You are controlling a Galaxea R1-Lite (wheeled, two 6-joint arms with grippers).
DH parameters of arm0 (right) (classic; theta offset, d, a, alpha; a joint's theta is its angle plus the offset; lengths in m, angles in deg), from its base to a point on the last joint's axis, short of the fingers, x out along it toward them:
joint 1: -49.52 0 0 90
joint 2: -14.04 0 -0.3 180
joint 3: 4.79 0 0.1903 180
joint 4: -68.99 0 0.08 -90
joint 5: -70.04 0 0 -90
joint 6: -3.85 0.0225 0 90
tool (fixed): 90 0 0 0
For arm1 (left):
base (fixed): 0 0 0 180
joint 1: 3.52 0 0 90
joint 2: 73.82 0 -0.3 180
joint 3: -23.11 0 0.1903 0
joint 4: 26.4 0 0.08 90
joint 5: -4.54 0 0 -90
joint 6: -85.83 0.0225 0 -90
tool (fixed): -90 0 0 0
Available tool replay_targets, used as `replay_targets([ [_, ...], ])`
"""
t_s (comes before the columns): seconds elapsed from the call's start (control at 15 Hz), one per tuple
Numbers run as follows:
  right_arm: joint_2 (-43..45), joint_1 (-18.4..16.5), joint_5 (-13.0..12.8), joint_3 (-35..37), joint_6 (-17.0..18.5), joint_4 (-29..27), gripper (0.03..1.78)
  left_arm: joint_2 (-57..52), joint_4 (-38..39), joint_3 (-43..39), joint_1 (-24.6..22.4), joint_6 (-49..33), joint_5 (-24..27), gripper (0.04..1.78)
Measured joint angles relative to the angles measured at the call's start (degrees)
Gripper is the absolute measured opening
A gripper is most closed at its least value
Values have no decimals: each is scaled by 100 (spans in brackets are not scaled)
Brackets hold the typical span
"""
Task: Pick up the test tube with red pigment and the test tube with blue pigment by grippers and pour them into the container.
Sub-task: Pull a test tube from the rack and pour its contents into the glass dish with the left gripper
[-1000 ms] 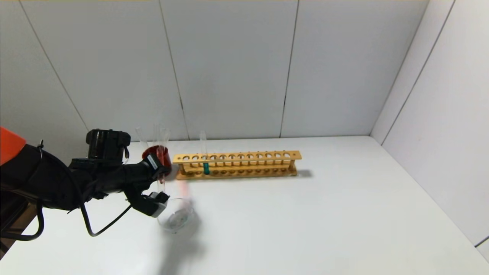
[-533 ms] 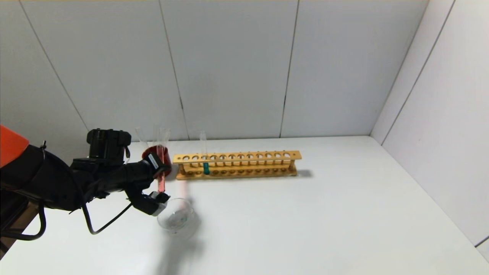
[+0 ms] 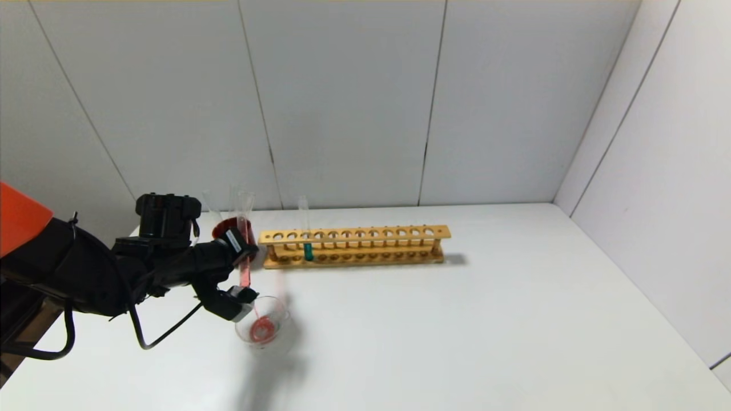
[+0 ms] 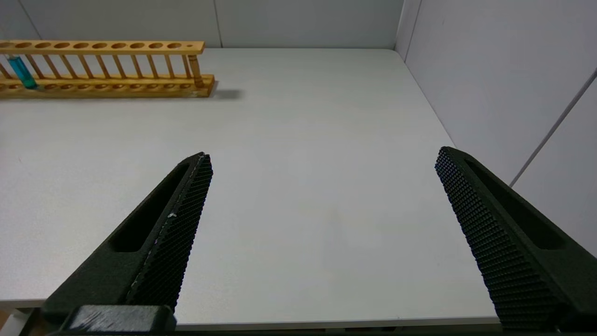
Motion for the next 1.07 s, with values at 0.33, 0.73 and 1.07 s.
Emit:
replay_targets([
  [0.33,0,0,0,0,1,0,175,22,88,28,22,315,-24,33],
  [0.73,0,0,0,0,1,0,175,65,94,119,154,339,-30,33],
  [1.07,0,2,0,0,1,0,175,4,89,141,167,535,-22,33],
])
